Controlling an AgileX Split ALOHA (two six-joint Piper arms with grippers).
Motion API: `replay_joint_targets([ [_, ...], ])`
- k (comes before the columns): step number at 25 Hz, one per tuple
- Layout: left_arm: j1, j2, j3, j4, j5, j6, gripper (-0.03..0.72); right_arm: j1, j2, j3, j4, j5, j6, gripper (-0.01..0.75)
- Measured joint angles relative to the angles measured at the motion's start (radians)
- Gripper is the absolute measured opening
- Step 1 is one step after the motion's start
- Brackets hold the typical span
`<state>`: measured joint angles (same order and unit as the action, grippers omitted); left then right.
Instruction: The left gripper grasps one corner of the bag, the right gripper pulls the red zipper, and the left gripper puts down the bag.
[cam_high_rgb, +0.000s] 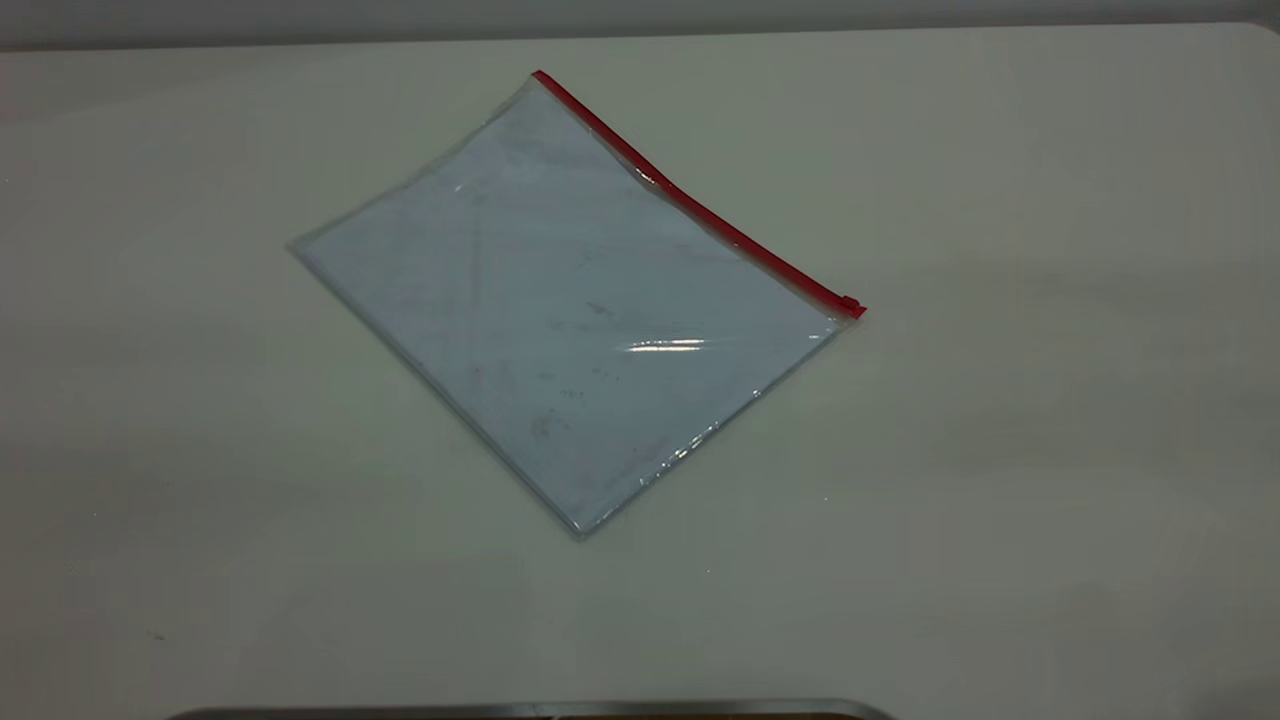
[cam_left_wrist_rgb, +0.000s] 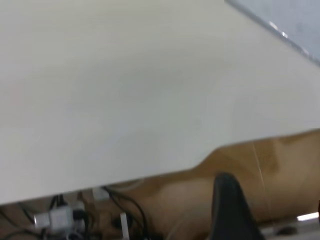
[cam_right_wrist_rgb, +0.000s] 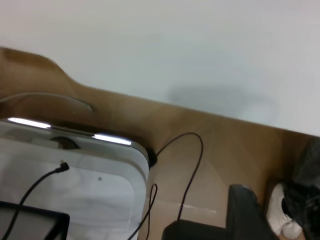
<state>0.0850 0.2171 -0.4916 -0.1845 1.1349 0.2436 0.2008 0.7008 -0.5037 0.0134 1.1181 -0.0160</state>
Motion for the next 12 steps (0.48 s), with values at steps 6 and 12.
replay_joint_targets([
  [6,0.0,-0.092,0.0,0.0,0.004,0.0,0.477,0.0,-0.053,0.022,0.002,-0.021,0.0,0.263],
  [12,0.0,-0.108,0.0,0.0,0.005,-0.001,0.477,0.0,-0.066,0.022,0.002,-0.022,0.001,0.239],
])
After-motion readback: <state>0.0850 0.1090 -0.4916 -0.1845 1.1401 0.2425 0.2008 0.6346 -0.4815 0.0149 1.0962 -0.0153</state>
